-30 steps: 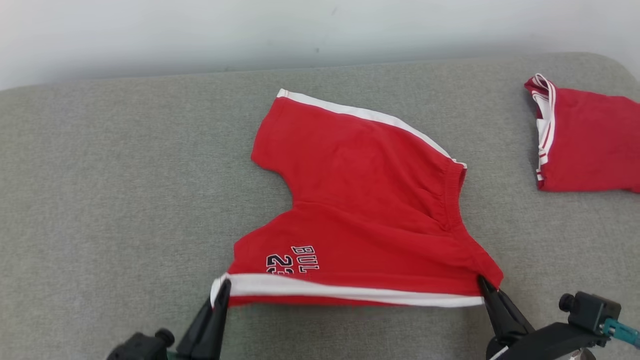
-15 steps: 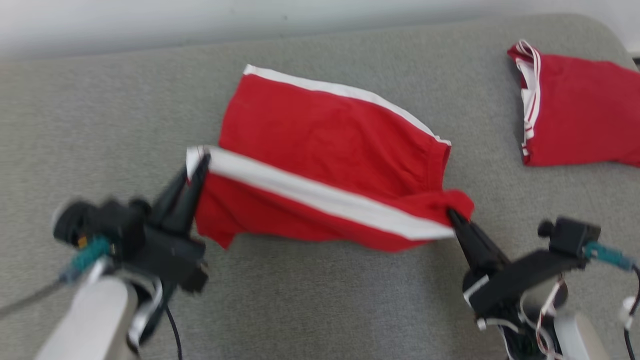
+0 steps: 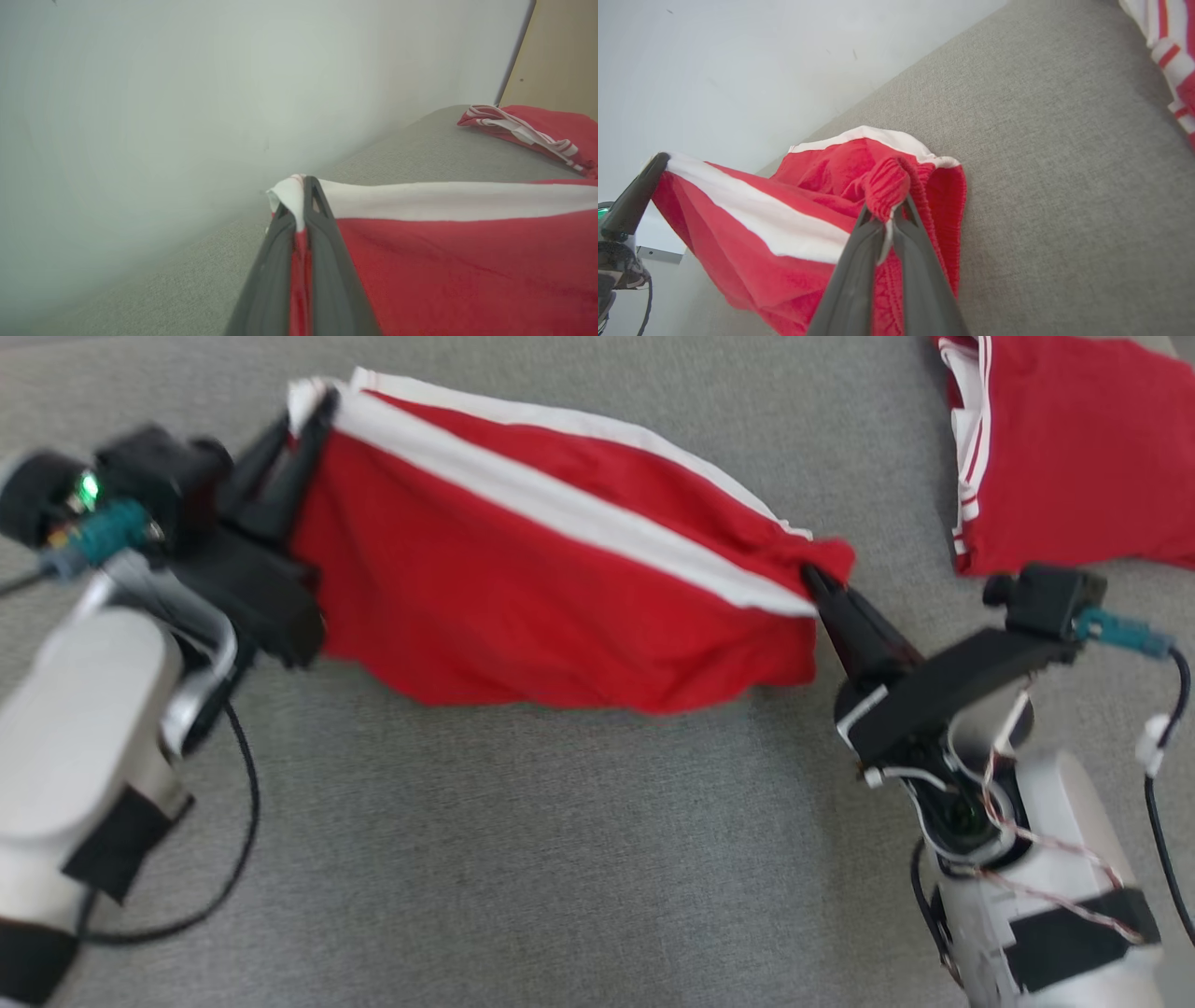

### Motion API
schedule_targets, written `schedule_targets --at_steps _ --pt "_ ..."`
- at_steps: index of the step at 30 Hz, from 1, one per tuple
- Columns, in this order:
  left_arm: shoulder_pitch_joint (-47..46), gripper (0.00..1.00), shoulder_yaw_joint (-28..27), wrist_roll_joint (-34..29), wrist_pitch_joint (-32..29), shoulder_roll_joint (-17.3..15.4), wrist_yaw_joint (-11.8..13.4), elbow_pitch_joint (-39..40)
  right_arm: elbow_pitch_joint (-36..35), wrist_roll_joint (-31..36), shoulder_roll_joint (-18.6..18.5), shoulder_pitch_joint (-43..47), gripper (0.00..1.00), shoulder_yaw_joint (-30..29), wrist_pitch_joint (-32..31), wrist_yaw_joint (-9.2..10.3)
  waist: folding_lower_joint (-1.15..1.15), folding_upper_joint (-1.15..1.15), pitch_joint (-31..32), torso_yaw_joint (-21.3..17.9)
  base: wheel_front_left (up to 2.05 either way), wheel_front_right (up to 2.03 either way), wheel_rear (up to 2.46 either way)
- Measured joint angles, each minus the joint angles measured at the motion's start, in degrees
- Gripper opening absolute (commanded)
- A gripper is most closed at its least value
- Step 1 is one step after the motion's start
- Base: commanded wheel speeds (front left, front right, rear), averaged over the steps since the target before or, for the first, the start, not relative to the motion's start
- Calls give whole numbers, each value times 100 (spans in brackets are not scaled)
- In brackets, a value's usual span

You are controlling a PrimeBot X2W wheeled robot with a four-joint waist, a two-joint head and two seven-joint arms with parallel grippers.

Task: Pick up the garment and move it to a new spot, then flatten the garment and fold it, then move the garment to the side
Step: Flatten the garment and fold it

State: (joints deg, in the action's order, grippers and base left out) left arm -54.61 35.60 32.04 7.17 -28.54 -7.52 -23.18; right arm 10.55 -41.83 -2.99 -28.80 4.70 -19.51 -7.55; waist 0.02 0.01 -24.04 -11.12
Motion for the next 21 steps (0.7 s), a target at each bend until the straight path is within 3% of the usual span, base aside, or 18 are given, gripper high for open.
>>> schedule_targets --at_steps 11,13,14,15,16,17,21 --pt "-1325 0 957 339 246 -100 -1 -1358 705 1 5 -1057 0 326 566 0 0 1 -514 -324 0 0 0" --pt "-1441 0 1038 383 358 -80 -1 -1584 771 149 5 -1149 26 412 676 0 0 0 -547 -364 0 0 0" --pt "-1500 0 1066 386 413 -75 -1 -1699 802 231 8 -1172 73 448 749 0 -1 0 -558 -381 0 0 0" --pt "-1560 15 1109 386 463 -69 -1 -1786 827 256 9 -1192 100 468 806 0 -1 0 -568 -394 0 0 0" --pt "-1610 80 1145 379 521 -51 -1 -1896 859 277 8 -1216 100 474 858 0 -1 0 -576 -402 0 0 0" --pt "-1641 100 1178 377 554 -35 -1 -1975 879 315 9 -1226 100 470 918 0 -1 0 -576 -408 0 0 0" --pt "-1688 100 1249 387 697 88 -1 -2252 872 427 -4 -1204 100 475 1143 0 -1 0 -525 -411 0 0 0"
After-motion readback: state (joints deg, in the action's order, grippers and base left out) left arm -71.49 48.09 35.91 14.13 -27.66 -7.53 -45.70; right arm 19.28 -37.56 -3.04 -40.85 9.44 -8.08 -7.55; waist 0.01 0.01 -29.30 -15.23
